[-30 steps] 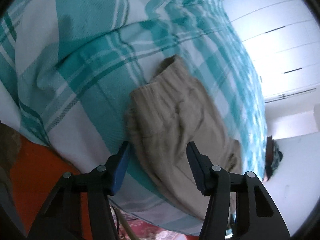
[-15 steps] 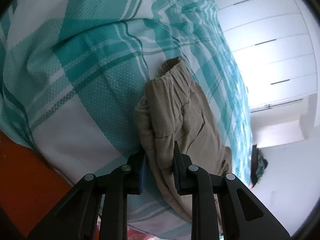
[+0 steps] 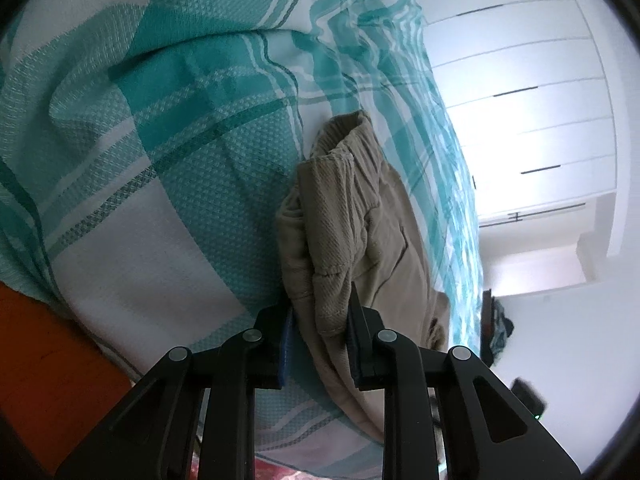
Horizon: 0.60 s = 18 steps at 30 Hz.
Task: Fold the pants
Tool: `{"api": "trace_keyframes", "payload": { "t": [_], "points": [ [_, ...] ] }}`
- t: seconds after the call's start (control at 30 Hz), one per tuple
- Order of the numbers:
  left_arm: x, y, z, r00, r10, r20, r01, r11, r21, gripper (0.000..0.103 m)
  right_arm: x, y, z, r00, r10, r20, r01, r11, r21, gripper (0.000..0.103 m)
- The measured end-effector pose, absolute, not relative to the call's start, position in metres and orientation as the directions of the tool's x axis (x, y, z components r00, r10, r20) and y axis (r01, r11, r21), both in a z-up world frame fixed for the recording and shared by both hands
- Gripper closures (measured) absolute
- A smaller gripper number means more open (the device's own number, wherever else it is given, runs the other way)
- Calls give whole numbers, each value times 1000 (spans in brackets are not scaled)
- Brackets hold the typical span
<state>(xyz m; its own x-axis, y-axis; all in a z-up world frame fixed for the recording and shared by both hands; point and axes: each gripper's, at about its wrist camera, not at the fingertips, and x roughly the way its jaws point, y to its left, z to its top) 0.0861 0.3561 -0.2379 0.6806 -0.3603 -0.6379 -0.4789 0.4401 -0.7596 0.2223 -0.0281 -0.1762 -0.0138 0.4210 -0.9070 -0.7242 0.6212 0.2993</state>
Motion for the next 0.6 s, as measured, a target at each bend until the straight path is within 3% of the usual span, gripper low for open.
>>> {"api": "trace_keyframes", "payload": {
  "t": [0.1,0.2,0.37,0.47,0.6],
  "points": [
    [88,357,-240,681,-367,-634,-483,425,-765,81,248,-43,-140,114,419,-901,-727,653,211,54],
    [88,359,-240,681,-366,-634,-483,426,-765,81,248,-40,-133,105,361,-927,-776,613,151,54],
    [89,358,-241,684,-371,-628,-480,419,-770,80,200,-28,-157,103,346,-933,-841,532,104,55],
    [89,357,-241,682,-369,-631,-482,423,-768,80,200,-22,-180,240,243,-940,-802,595,-51,55],
    [90,357,-241,679,-370,-634,-483,425,-765,79,202,-23,-188,292,243,-925,-774,628,-79,56]
  ]
}}
